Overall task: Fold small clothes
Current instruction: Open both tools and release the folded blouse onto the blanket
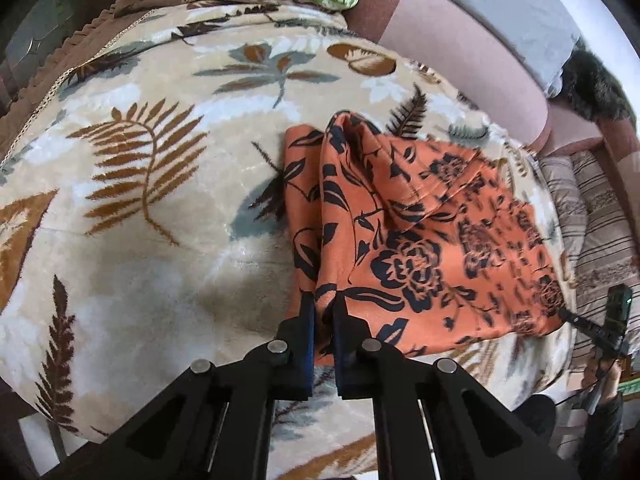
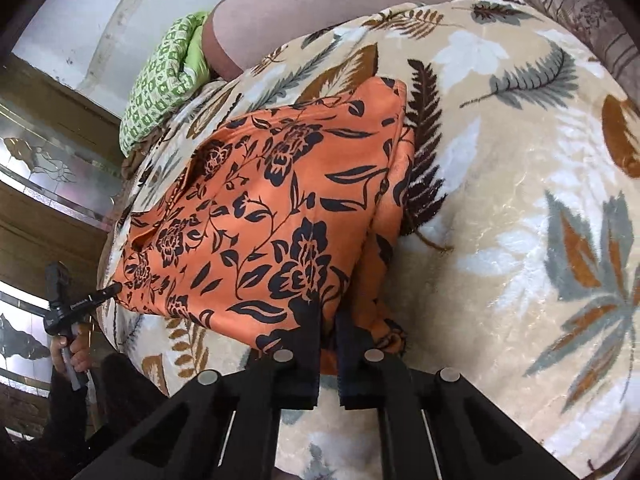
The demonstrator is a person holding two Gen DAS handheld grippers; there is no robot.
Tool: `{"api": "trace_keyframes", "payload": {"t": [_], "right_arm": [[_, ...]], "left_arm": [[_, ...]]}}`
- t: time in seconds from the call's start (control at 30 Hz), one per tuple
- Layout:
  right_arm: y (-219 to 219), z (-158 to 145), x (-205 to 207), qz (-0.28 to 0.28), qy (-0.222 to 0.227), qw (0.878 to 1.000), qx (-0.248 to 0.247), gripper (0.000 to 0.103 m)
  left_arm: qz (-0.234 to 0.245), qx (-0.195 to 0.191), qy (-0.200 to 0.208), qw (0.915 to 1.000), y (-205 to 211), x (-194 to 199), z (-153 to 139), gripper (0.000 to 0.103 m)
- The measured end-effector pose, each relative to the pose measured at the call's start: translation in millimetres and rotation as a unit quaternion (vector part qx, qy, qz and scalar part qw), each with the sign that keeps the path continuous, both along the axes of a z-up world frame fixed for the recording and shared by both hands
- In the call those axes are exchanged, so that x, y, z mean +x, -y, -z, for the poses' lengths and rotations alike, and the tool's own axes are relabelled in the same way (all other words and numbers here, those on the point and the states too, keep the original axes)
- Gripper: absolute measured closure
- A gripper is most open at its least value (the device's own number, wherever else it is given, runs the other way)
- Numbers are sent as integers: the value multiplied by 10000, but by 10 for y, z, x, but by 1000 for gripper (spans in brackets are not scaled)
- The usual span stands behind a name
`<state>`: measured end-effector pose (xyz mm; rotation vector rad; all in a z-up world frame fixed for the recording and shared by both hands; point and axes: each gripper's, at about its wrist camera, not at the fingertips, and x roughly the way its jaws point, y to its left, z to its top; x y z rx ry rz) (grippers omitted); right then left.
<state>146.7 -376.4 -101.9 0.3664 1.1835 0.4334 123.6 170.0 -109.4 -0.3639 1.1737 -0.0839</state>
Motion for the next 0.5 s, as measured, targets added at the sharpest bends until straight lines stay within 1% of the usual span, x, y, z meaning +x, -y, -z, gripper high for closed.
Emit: {"api": "trace_keyframes", "payload": {"t": [0.03,0.1,0.13,0.17,0.2,0.23,0.27,0.3,0.33,0.37,0.4,0.43,0.47,0.5], "right_arm": [[-8,-56,-53,-104,29,9999,-35,98],[4,-55,-140,-273,-55,9996,-58,98],[27,54,-214,-337,-222,9991,-123,98],[67,195,-244,-267,-400,9984,-311,98],[111,312,-253,-181,-550,9974,-419,98],[191,458,-273,-40,-706,9971,-295,96],[262,503,-298,110,-671,9977,24,94],[294,478,-311,180,-558,9981,209,94],[316,385,-329,228,-317,9983,427,94],[317,264,-330,245,-69,9986,461,93],[315,187,-320,247,80,9988,425,92],[310,91,-293,253,264,9986,391,77],[303,39,-248,289,348,9984,340,40],[298,26,-218,338,357,9985,260,19]], "left_arm": [[6,-63,31,10000,-21,-39,-30,96],[59,-75,6,10000,-58,-155,-9,96],[99,21,-111,9999,-72,-219,79,96],[156,138,-261,9994,-74,-244,174,96],[202,264,-500,9982,-96,-260,321,96],[139,386,-793,9960,-157,-263,501,99],[105,327,-765,9965,-196,-265,538,99],[30,137,-685,9976,-252,-263,509,99],[-125,45,-576,9982,-295,-255,427,99],[-196,53,-404,9990,-310,-250,344,95],[-245,108,-144,9995,-311,-237,228,91],[-231,114,24,9997,-297,-209,140,86],[-207,79,85,9997,-280,-189,101,66],[-182,36,155,9997,-251,-168,70,48]]}}
